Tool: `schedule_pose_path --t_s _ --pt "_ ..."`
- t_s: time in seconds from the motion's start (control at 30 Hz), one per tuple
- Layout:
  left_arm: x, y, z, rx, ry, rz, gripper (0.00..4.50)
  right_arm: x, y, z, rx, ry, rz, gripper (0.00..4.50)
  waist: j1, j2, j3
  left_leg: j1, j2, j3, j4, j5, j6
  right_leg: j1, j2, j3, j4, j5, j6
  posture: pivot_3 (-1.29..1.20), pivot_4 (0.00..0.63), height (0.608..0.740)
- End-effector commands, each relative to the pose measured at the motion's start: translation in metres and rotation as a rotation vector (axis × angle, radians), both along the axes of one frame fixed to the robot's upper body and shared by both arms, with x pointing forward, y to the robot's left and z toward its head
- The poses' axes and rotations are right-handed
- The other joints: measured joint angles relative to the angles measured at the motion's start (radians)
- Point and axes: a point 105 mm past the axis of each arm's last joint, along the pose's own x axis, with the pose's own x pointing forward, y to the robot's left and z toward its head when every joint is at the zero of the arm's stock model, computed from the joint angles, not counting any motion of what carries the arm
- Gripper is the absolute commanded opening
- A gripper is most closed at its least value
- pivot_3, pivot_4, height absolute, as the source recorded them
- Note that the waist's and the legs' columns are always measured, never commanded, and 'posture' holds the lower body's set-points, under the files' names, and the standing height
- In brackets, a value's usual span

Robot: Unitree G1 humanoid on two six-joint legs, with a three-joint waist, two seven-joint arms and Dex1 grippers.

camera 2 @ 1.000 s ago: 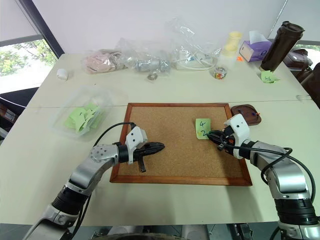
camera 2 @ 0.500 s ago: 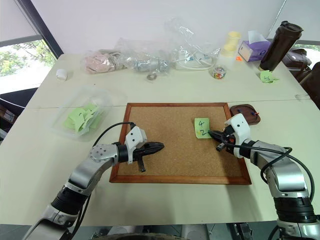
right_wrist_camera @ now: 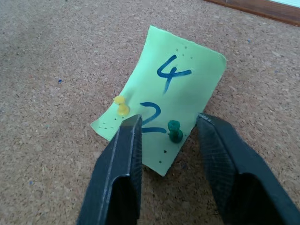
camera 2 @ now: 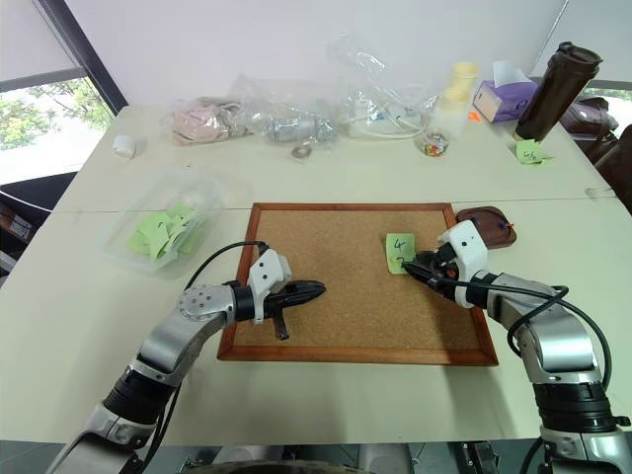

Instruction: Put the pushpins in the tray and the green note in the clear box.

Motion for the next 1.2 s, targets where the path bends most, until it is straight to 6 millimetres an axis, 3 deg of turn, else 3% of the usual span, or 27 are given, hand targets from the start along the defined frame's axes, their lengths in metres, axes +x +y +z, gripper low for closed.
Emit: schedule_pose_path --t_s 0.03,0.13,0.2,0.47,0.73,0.9,1.03,1.2 --pt "-0.002 0.0 -0.005 0.014 0.014 0.003 0.0 0.004 0.003 0.008 0.004 -0.04 0.007 1.86 0.0 0.0 0.0 0.0 0.0 0.0 0.0 0.0 0.0 0.0 0.0 0.0 0.0 0.0 0.0 0.0 0.15 0.74" --pt "-0.002 0.0 -0.005 0.015 0.013 0.005 0.0 0.005 0.003 0.007 0.001 -0.039 0.01 1.02 0.0 0.0 0.0 0.0 0.0 0.0 0.0 0.0 0.0 0.0 0.0 0.0 0.0 0.0 0.0 0.0 0.15 0.74" --pt "-0.002 0.001 -0.005 0.016 0.012 0.006 0.0 0.005 0.003 0.006 -0.002 -0.04 0.012 0.02 0.0 0.0 0.0 0.0 0.0 0.0 0.0 0.0 0.0 0.0 0.0 0.0 0.0 0.0 0.0 0.0 0.15 0.74" --pt "-0.002 0.001 -0.006 0.018 0.015 0.008 0.0 0.001 -0.002 0.013 -0.012 -0.056 0.006 0.02 0.0 0.0 0.0 0.0 0.0 0.0 0.0 0.0 0.0 0.0 0.0 0.0 0.0 0.0 0.0 0.0 0.15 0.74" --pt "-0.003 0.001 -0.007 0.022 0.029 0.005 0.0 0.006 -0.008 0.051 0.048 -0.15 -0.035 0.02 0.0 0.0 0.0 0.0 0.0 0.0 0.0 0.0 0.0 0.0 0.0 0.0 0.0 0.0 0.0 0.0 0.15 0.74" --pt "-0.003 0.001 -0.008 0.023 0.033 0.004 0.0 0.012 -0.021 0.061 0.074 -0.175 -0.09 0.02 0.0 0.0 0.0 0.0 0.0 0.0 0.0 0.0 0.0 0.0 0.0 0.0 0.0 0.0 0.0 0.0 0.15 0.74" --pt "-0.003 0.001 -0.008 0.024 0.031 0.002 0.0 0.024 -0.051 0.068 0.076 -0.216 -0.22 0.02 -0.001 0.0 0.0 0.0 0.0 0.0 0.0 0.0 0.0 0.0 0.0 0.0 0.0 0.0 0.0 0.0 0.15 0.74" --pt "-0.004 0.001 -0.008 0.024 0.029 0.003 0.0 0.044 -0.101 0.062 0.039 -0.227 -0.451 0.02 0.0 0.0 0.0 0.0 0.0 0.0 0.0 0.0 0.0 0.0 0.0 0.0 0.0 0.0 0.0 0.0 0.15 0.74"
